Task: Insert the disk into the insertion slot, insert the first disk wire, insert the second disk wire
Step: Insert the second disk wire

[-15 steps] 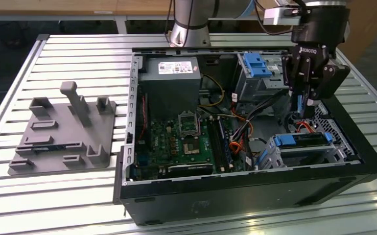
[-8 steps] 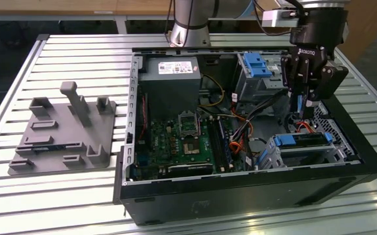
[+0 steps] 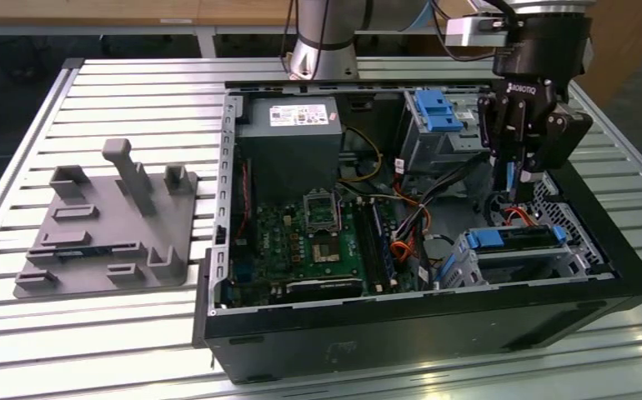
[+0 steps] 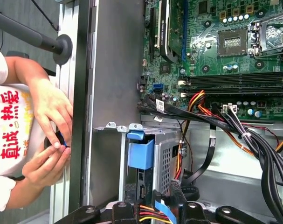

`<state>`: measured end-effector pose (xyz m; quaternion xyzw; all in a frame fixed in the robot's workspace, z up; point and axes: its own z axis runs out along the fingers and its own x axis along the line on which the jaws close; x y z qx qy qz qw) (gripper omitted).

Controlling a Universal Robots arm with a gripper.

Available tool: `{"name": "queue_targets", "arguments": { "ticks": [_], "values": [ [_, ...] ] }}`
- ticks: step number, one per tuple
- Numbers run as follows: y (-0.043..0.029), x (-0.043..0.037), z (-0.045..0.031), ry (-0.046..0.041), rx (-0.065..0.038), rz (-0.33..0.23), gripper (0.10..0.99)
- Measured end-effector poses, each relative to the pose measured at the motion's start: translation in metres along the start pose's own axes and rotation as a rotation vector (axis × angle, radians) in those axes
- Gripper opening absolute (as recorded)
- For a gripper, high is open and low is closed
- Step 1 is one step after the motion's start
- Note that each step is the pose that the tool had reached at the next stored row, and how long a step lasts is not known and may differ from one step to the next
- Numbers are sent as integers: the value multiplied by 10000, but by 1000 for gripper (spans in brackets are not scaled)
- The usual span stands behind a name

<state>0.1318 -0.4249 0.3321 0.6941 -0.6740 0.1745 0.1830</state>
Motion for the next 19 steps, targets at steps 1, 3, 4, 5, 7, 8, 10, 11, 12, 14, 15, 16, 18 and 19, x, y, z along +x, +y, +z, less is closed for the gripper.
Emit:
{"name": "queue_targets", "arguments": {
  "ticks": [1, 3, 4, 5, 7, 8, 10, 11, 12, 14, 15, 16, 18, 19],
  "values": [
    [0, 0, 0, 4, -8, 16, 420],
    [0, 0, 0, 3, -24, 50, 420],
    [0, 0, 1, 4, -32, 66, 420],
    [0, -1, 1, 3, -42, 84, 420],
    [0, -1, 1, 4, -62, 122, 420],
    [0, 0, 1, 7, -71, 137, 420],
    [0, 0, 1, 12, -80, 153, 420],
    [-1, 0, 1, 15, -82, 156, 420],
    [-1, 0, 1, 16, -83, 158, 420],
    [-2, -1, 2, 21, -83, 158, 420],
    [-2, -1, 3, 28, -84, 158, 420],
    [-3, -2, 3, 36, -84, 158, 420],
    [-3, -2, 4, 68, -84, 159, 420],
    [-3, -2, 5, 92, -85, 159, 420]
  ]
}}
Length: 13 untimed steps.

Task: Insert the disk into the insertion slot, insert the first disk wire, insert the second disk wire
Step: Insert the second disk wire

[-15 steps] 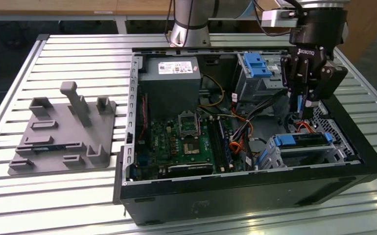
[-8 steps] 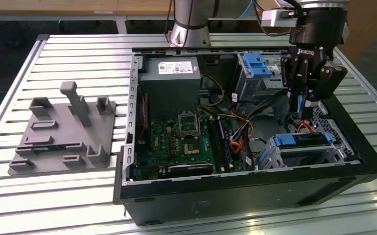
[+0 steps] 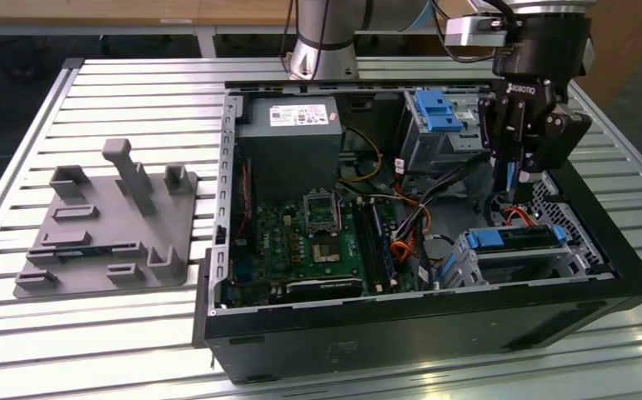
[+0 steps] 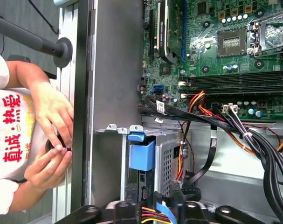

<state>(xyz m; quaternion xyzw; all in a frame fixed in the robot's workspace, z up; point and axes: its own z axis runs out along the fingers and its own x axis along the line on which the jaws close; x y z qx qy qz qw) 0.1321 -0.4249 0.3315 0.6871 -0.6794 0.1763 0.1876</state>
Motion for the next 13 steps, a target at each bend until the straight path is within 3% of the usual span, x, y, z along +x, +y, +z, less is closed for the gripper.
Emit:
{"name": "queue_targets", "arguments": {
  "ticks": [2, 3, 6, 13],
  "values": [
    [0, 0, 1, 54, -1, 1, 404],
    [0, 0, 1, 82, -2, 1, 333],
    [-2, -1, 2, 154, -2, 1, 333],
    [-14, -17, 25, 160, -3, 3, 333]
  ]
}}
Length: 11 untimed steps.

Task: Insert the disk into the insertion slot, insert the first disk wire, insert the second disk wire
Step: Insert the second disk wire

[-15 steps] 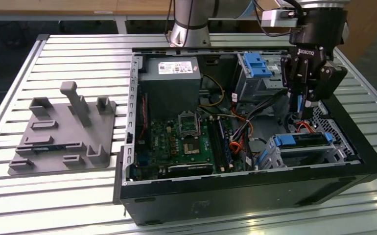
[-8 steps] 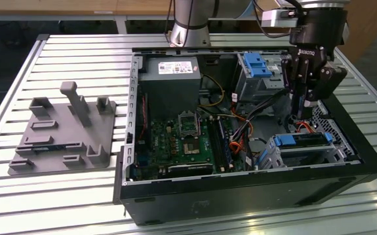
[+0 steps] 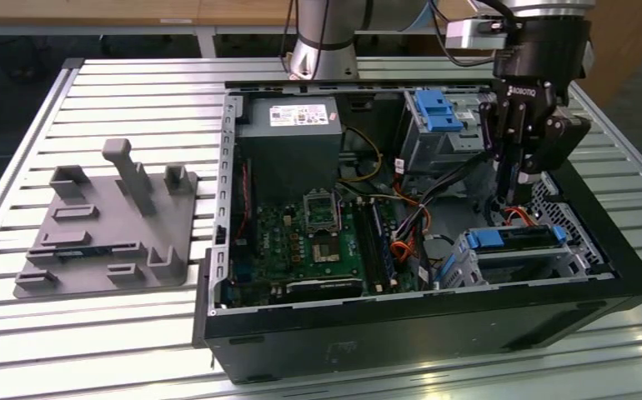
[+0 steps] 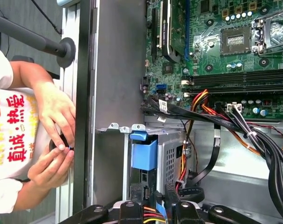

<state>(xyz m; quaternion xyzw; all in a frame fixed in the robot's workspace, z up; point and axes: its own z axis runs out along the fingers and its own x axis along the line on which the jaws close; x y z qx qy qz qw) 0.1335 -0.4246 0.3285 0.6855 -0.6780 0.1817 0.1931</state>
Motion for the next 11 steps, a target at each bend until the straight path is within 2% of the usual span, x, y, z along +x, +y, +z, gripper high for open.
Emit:
{"name": "queue_targets", "arguments": {
  "ticks": [6, 11],
  "values": [
    [-1, -7, 2, -94, 19, 8, 333],
    [0, -14, -2, -95, 19, 8, 333]
  ]
}}
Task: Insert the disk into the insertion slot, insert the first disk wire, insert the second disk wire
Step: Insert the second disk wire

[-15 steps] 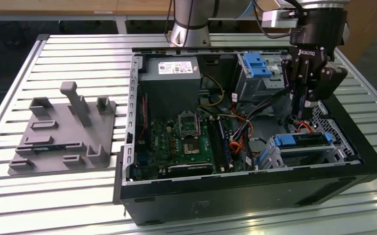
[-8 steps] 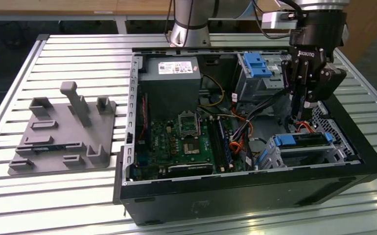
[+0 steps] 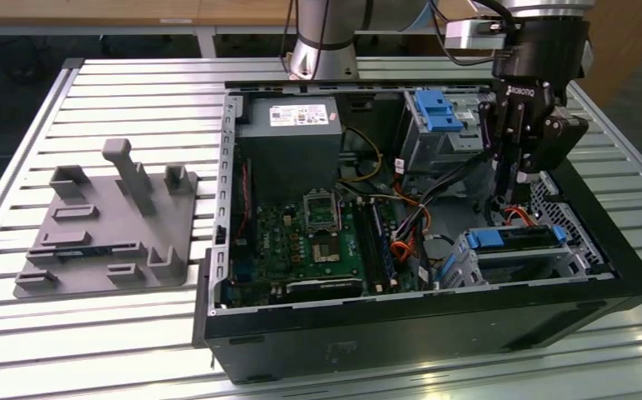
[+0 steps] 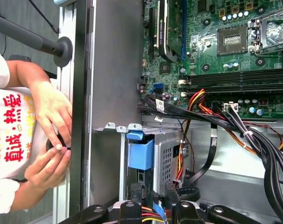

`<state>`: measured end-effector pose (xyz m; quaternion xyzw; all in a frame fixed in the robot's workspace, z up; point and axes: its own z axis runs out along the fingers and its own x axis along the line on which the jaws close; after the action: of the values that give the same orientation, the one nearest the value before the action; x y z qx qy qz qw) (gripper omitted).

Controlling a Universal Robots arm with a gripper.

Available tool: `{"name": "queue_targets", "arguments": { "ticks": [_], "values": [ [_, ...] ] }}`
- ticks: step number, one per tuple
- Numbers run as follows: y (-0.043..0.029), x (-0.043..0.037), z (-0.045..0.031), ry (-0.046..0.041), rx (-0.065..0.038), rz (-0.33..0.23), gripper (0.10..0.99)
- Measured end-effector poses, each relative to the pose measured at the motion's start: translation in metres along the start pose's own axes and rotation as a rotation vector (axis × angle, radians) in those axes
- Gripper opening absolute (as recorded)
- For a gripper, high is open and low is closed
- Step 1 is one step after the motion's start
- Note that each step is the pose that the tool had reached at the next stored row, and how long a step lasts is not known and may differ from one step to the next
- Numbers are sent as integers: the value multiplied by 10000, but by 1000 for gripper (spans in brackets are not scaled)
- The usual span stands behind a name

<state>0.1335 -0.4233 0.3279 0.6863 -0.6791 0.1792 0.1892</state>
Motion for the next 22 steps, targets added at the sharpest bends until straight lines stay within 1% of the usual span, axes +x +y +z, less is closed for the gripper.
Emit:
{"name": "queue_targets", "arguments": {
  "ticks": [3, 4, 5, 6, 7, 8, 22],
  "values": [
    [0, -6, -3, 0, 0, 0, 333],
    [0, -8, -4, 0, 0, 0, 314],
    [0, -9, -5, 0, 0, 0, 251],
    [0, -10, -5, 0, 0, 0, 251],
    [0, -11, -6, 0, 0, 0, 188],
    [0, -11, -6, 0, 0, 0, 145],
    [0, -13, -7, 1, 0, 0, 145]
  ]
}}
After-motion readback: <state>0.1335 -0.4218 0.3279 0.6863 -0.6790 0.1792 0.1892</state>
